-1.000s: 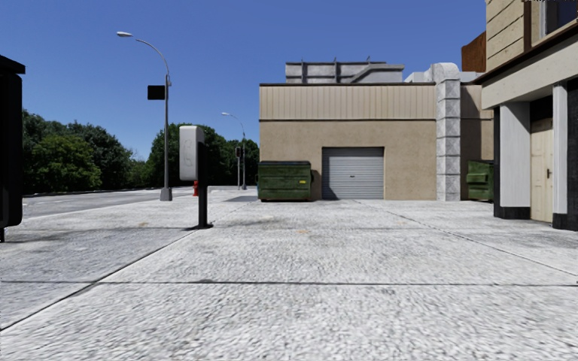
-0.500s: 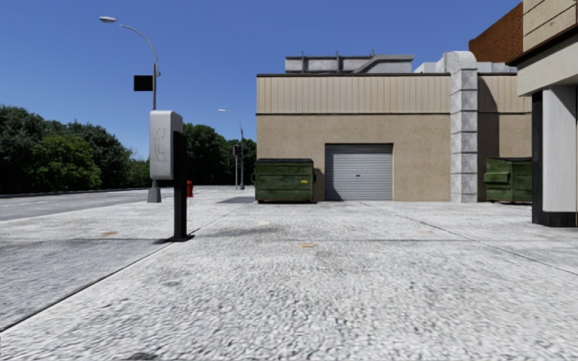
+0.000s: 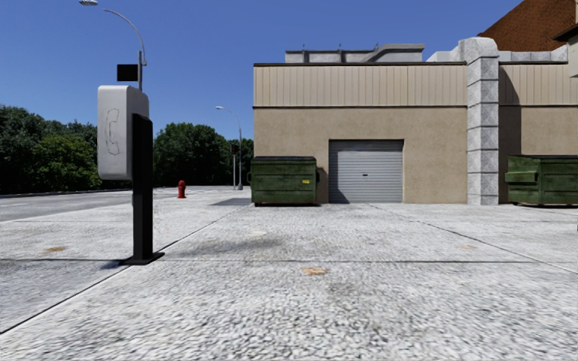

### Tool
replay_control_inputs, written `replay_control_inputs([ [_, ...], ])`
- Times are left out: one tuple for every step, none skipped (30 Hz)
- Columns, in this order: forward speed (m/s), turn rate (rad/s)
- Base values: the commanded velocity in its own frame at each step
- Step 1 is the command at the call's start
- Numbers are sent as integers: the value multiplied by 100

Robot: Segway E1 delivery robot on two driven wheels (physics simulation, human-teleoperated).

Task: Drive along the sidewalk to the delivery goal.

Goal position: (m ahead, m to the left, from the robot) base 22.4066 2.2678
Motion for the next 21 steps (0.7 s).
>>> replay_control_inputs([
  [200,17],
  [200,17],
  [200,19],
  [200,19],
  [200,19],
  [200,19],
  [200,19],
  [200,19],
  [200,19],
  [200,19],
  [200,19],
  [200,19],
  [200,19],
  [200,19],
  [200,21],
  [200,23],
  [200,23],
  [200,25],
  [200,26],
  [200,26],
  [200,26],
])
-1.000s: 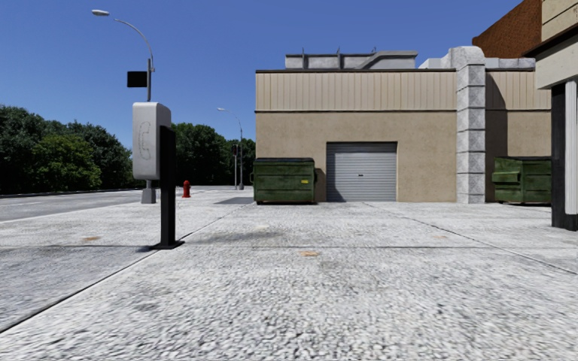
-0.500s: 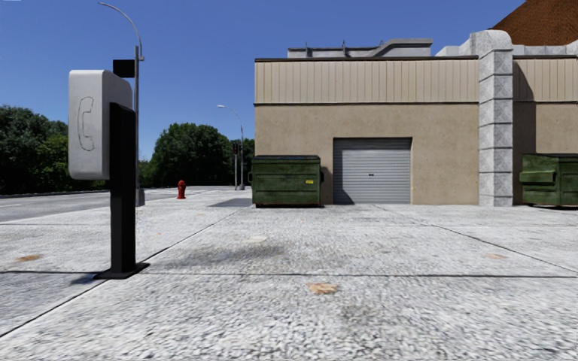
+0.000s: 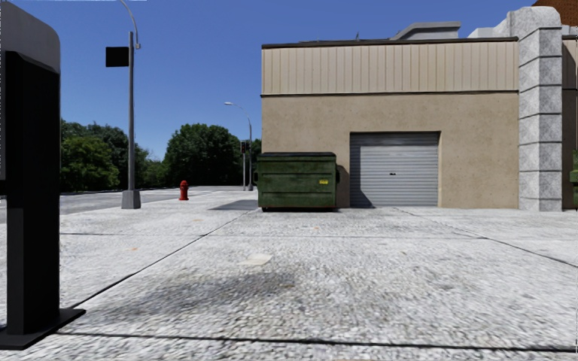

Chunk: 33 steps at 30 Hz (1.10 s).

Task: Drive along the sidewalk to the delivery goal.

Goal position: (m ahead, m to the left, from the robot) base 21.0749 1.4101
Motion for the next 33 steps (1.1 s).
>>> replay_control_inputs([
  [200,27],
  [200,30],
  [200,30],
  [200,35],
  [200,36],
  [200,37],
  [200,37],
  [200,37],
  [200,37],
  [200,37],
  [200,37],
  [200,37],
  [200,37],
  [200,37],
  [200,37],
  [200,37],
  [200,37],
  [200,37],
  [200,37],
  [200,37],
  [200,37],
  [200,37],
  [200,37],
  [200,37],
  [200,37],
  [200,37],
  [200,37],
  [200,37],
  [200,37],
  [200,37],
  [200,37],
  [200,37],
  [200,37],
])
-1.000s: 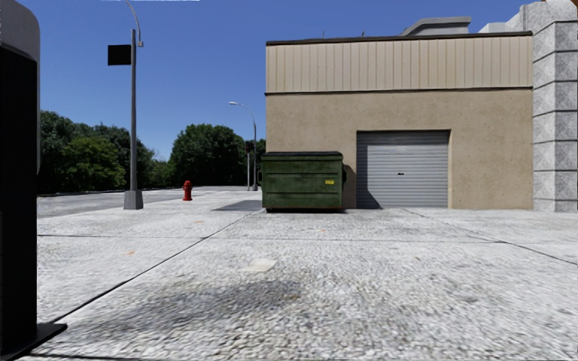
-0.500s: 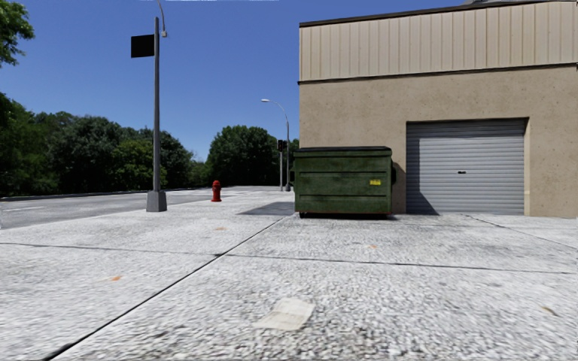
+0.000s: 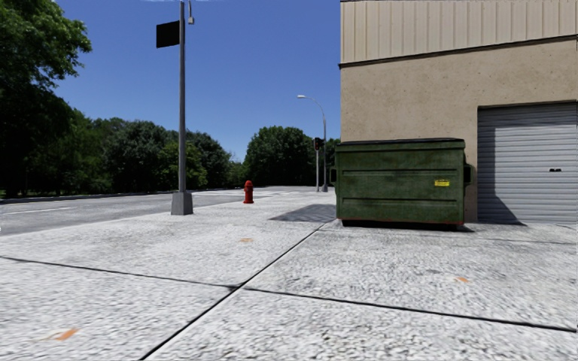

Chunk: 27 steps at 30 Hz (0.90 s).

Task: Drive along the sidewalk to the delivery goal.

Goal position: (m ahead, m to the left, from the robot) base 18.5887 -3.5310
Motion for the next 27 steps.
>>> replay_control_inputs([
  [200,37],
  [200,37],
  [200,37],
  [200,37],
  [200,37],
  [200,37],
  [200,37],
  [200,37],
  [200,37],
  [200,37],
  [200,37],
  [200,35],
  [200,23],
  [200,16],
  [200,16],
  [200,0],
  [200,0],
  [200,0],
  [200,0],
  [200,0],
  [200,0],
  [200,0],
  [200,0],
  [200,0],
  [200,0],
  [200,0],
  [200,0],
])
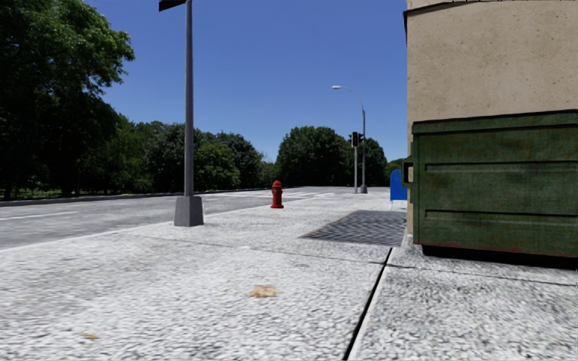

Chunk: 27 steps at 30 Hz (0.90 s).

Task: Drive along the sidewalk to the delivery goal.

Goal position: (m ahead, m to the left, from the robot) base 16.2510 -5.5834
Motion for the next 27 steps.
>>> replay_control_inputs([
  [200,0],
  [200,0],
  [200,0],
  [200,0],
  [200,0],
  [200,0],
  [200,0],
  [200,0],
  [200,0],
  [200,0],
  [200,0],
  [200,0],
  [200,0],
  [200,0],
  [200,-10],
  [200,-10],
  [200,-24],
  [200,-29],
  [200,-37],
  [200,-37],
  [200,-41],
  [200,-41],
  [200,-41],
  [200,-41],
  [200,-41],
  [200,-42],
  [200,-42],
])
